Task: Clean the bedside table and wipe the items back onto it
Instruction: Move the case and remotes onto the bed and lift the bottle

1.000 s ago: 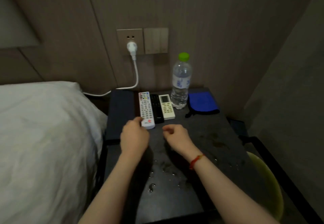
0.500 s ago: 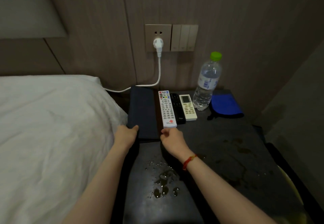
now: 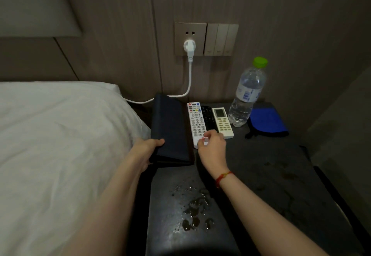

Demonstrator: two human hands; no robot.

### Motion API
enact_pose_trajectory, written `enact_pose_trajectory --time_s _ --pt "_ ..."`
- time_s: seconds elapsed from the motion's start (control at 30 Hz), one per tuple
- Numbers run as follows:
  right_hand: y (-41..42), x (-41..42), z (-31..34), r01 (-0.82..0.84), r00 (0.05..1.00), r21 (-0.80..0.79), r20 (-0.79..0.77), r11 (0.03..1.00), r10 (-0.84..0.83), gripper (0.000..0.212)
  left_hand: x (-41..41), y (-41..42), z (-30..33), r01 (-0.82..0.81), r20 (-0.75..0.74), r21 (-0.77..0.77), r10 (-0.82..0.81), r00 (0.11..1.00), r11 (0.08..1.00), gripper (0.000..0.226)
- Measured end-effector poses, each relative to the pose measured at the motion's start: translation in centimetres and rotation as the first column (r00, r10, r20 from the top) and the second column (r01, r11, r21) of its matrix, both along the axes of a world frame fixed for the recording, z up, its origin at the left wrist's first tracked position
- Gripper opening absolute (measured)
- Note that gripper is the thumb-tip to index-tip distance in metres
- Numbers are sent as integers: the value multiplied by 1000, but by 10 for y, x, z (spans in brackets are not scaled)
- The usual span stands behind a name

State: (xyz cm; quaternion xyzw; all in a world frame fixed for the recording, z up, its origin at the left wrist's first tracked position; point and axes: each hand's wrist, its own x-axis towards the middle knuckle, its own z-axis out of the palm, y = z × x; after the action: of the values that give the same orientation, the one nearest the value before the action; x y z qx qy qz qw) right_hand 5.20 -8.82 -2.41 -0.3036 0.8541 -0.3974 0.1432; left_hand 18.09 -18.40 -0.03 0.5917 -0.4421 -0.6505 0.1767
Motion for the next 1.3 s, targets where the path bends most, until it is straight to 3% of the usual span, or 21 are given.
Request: enact_pose_trajectory --time_s 0.2,0.4,0.53,0.73,0.9,1.13,1.3 --pt "-20 -4 -6 18 991 163 -134 986 4 38 16 -1 2 -71 -122 69 79 989 995 36" --pt "-27 -1 -2 17 997 322 -74 947 7 61 25 6 15 -103 -188 66 113 976 993 37" --pt "-24 4 -3 33 993 364 -114 931 10 62 28 10 26 -113 -208 21 115 971 993 37" --pt "-20 8 9 19 1000 294 -29 956 -11 43 40 14 31 -188 -208 -31 177 962 982 38" --pt "-3 13 52 21 998 187 61 982 -33 22 61 29 57 -244 -330 -31 221 918 969 15" --pt "-4 82 150 -207 978 -115 10 972 210 49 133 47 123 -432 -425 -123 346 837 894 18" --pt "-34 159 174 -431 901 -135 -13 892 433 54 214 49 147 -598 -376 -200 502 778 776 18"
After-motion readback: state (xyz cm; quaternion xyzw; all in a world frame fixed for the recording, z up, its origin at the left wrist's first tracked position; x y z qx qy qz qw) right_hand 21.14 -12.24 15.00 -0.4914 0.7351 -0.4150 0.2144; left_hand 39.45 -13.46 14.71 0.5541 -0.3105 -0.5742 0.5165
